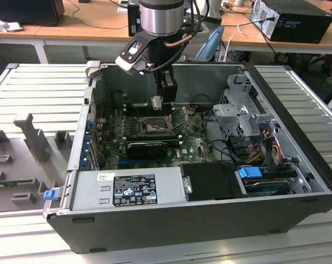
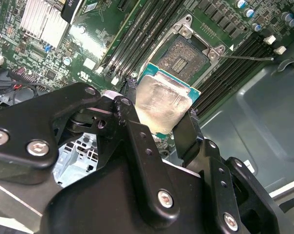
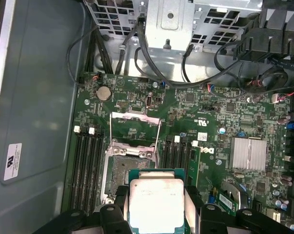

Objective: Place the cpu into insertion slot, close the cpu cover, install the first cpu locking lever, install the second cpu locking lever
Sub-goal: 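Place the cpu into insertion slot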

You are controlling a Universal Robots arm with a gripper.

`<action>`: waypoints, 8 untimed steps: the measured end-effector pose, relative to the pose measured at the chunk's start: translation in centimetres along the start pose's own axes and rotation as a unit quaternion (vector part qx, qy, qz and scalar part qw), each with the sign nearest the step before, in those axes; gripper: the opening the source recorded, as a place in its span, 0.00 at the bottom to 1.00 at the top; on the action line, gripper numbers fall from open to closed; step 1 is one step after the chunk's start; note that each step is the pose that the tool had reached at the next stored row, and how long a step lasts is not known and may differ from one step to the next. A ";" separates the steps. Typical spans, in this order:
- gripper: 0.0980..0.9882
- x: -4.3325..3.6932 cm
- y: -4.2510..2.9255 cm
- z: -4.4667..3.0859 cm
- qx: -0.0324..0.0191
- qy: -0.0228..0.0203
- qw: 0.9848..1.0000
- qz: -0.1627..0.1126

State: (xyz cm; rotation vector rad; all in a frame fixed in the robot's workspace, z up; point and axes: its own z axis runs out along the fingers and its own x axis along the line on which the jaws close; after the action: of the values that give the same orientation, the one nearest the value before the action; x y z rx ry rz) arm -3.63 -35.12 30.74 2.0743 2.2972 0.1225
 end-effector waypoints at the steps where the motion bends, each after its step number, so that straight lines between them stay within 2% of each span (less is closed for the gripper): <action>1: 0.50 0.00 0.00 0.02 0.000 0.000 1.000 0.000; 8: 0.50 -0.01 -0.04 0.37 0.001 0.000 1.000 0.000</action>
State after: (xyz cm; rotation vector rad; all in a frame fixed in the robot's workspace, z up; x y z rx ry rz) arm -3.63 -35.12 30.37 2.0752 2.2980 0.1208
